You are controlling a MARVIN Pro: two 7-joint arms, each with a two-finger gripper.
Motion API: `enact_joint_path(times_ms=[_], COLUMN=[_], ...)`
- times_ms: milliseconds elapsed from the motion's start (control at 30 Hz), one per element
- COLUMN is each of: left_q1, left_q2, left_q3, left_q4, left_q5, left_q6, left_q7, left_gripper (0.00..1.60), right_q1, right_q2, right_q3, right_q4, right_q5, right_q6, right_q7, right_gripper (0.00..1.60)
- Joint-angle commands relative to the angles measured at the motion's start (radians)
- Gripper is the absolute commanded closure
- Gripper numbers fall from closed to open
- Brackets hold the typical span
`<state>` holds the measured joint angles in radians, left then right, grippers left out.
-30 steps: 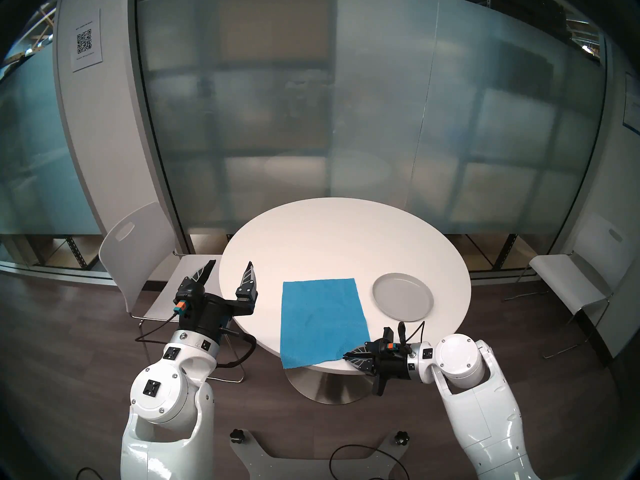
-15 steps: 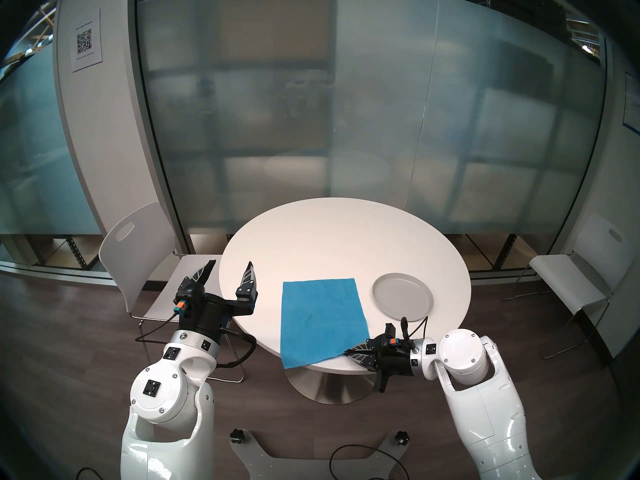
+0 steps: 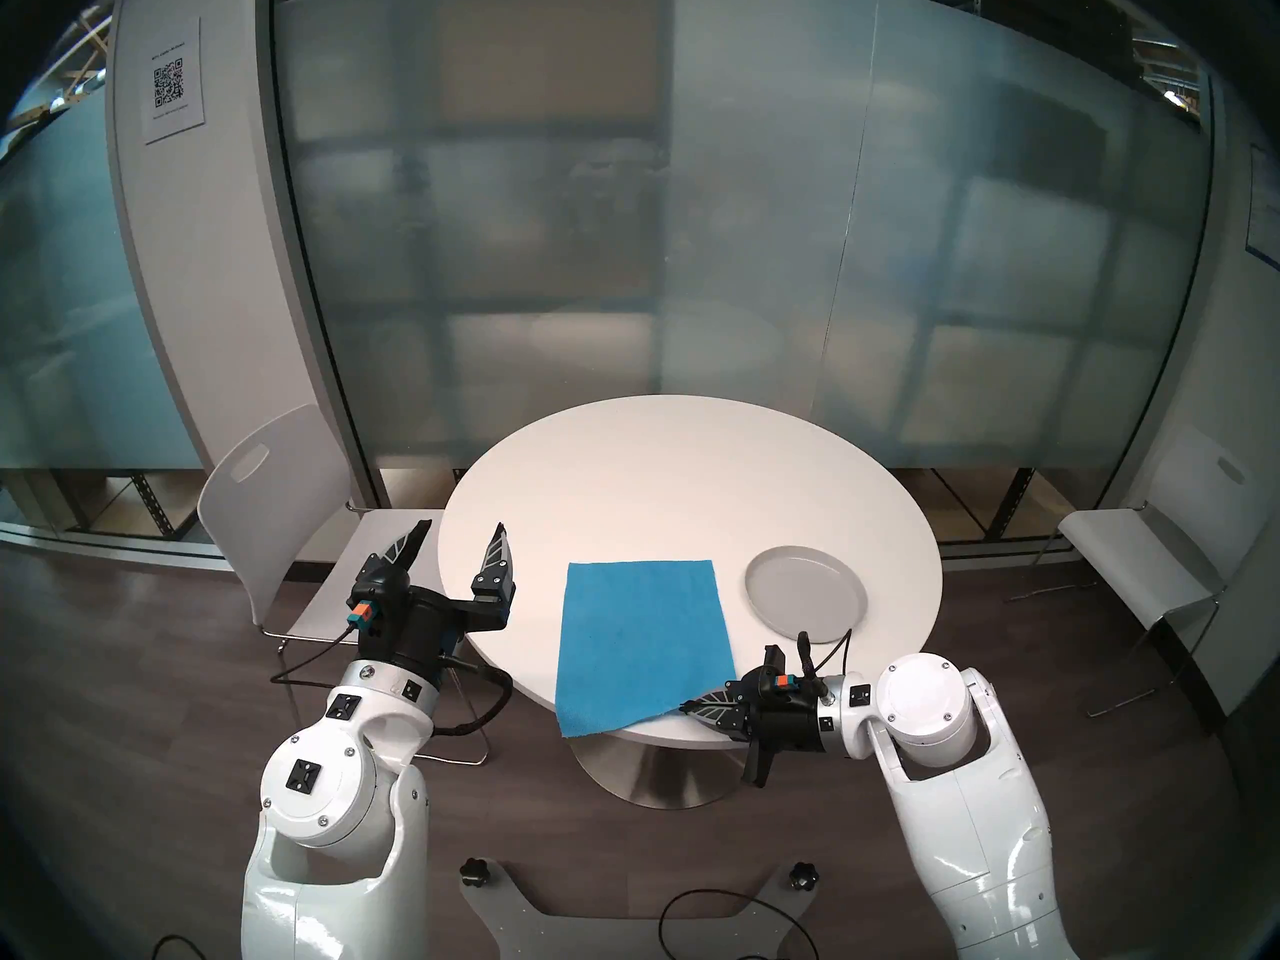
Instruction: Fold the napkin in half twice and place it beside the plate
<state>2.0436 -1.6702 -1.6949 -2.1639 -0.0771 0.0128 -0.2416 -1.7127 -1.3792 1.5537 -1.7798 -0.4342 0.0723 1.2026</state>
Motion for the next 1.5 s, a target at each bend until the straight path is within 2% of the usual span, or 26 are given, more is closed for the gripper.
enact_joint_path(times_ms=[0,333,500,667,967,1467], left_q1=[0.000,0.000,-0.001,-0.001,-0.001,-0.001], left_q2=[0.000,0.000,0.000,0.000,0.000,0.000], left_q3=[0.000,0.000,0.000,0.000,0.000,0.000], left_q4=[-0.019,-0.019,-0.019,-0.019,-0.019,-0.019], left_q5=[0.000,0.000,0.000,0.000,0.000,0.000], left_q6=[-0.002,-0.002,-0.002,-0.002,-0.002,-0.002], left_q7=[0.000,0.000,0.000,0.000,0.000,0.000], left_gripper=[0.00,0.00,0.00,0.00,0.00,0.00], right_q1=[-0.013,-0.033,-0.034,-0.033,-0.033,-0.010], right_q2=[-0.012,-0.024,-0.031,-0.042,-0.062,-0.088], right_q3=[0.000,-0.005,-0.009,-0.005,-0.003,-0.003], right_q4=[-0.050,-0.074,-0.094,-0.110,-0.135,-0.129], right_q5=[0.016,0.021,0.028,0.040,0.058,0.064], right_q6=[0.005,0.017,0.040,0.067,0.118,0.159], right_q7=[0.005,0.012,0.028,0.040,0.060,0.063], right_gripper=[1.37,1.47,1.44,1.50,1.49,1.49])
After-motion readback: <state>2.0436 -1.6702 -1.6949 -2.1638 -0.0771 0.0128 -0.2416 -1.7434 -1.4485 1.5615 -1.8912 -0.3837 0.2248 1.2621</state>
